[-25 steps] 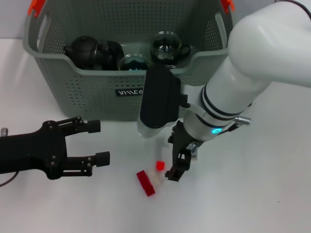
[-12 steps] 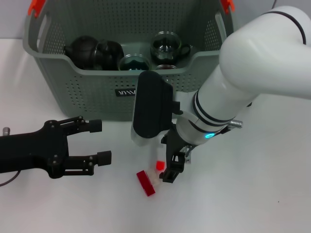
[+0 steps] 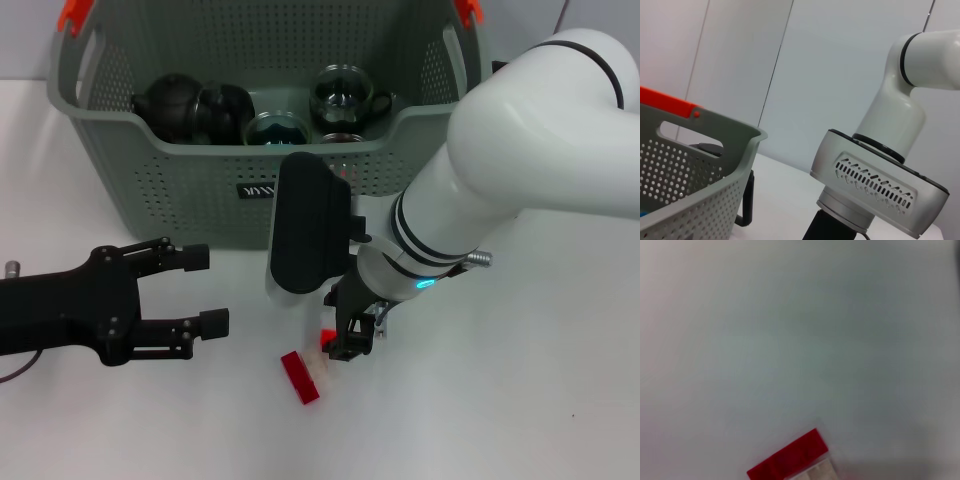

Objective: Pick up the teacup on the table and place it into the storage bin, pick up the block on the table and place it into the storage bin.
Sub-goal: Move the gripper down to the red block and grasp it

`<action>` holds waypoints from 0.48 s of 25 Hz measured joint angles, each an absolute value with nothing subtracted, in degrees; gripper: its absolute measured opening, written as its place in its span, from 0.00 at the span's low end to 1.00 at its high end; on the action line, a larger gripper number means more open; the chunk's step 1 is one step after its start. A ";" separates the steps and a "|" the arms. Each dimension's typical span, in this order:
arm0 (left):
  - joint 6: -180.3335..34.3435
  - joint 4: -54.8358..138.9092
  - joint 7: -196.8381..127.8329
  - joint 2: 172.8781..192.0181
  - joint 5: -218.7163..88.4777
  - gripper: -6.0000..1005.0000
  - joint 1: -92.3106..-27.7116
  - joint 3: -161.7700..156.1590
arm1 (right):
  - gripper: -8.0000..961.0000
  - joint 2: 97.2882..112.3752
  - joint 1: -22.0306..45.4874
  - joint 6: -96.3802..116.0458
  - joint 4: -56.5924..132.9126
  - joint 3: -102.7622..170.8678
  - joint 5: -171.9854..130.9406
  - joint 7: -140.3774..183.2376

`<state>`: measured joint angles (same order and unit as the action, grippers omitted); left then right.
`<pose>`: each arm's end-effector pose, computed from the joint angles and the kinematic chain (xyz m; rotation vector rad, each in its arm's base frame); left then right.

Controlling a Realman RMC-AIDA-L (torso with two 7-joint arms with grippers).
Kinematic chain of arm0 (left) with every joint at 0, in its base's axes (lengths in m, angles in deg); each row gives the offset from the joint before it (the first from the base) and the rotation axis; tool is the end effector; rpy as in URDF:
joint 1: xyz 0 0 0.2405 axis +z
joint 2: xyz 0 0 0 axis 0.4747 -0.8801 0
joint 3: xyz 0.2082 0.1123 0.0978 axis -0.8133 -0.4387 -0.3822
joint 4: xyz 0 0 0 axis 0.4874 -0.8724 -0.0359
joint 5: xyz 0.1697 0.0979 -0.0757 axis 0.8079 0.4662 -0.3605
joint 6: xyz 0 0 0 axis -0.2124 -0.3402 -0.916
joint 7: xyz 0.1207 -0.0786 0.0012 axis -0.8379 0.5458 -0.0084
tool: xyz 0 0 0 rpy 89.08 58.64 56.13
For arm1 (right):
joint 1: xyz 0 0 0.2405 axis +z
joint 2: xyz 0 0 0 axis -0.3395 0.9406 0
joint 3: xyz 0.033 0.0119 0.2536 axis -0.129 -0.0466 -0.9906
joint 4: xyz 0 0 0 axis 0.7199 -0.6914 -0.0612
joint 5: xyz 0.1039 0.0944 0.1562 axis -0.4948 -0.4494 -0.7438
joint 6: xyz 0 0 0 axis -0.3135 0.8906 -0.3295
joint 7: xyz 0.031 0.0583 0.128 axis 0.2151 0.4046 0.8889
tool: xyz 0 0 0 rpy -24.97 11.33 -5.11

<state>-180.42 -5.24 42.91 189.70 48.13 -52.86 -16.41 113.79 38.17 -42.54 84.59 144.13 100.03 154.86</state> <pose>-0.2779 0.2599 0.0436 -2.7465 -0.6153 -0.9237 0.1024 0.3484 -0.1535 -2.8946 -0.0801 -0.7291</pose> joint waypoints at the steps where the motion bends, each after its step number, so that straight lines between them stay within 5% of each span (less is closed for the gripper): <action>1: -180.42 -5.24 42.91 189.70 48.13 0.88 -52.86 -16.36 | 0.73 113.82 38.13 -42.38 84.59 144.15 100.03 154.88; 4: -180.44 -5.24 42.91 189.67 48.16 0.88 -52.86 -16.25 | 0.62 113.89 38.06 -42.05 84.58 144.22 100.03 154.92; 12: -180.52 -5.24 42.93 189.54 48.42 0.88 -52.90 -16.12 | 0.54 113.87 38.07 -41.56 83.92 144.37 99.31 154.84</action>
<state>-180.52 -5.24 42.93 189.54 48.42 -52.90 -16.12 113.87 38.07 -41.56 83.92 144.37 99.31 154.84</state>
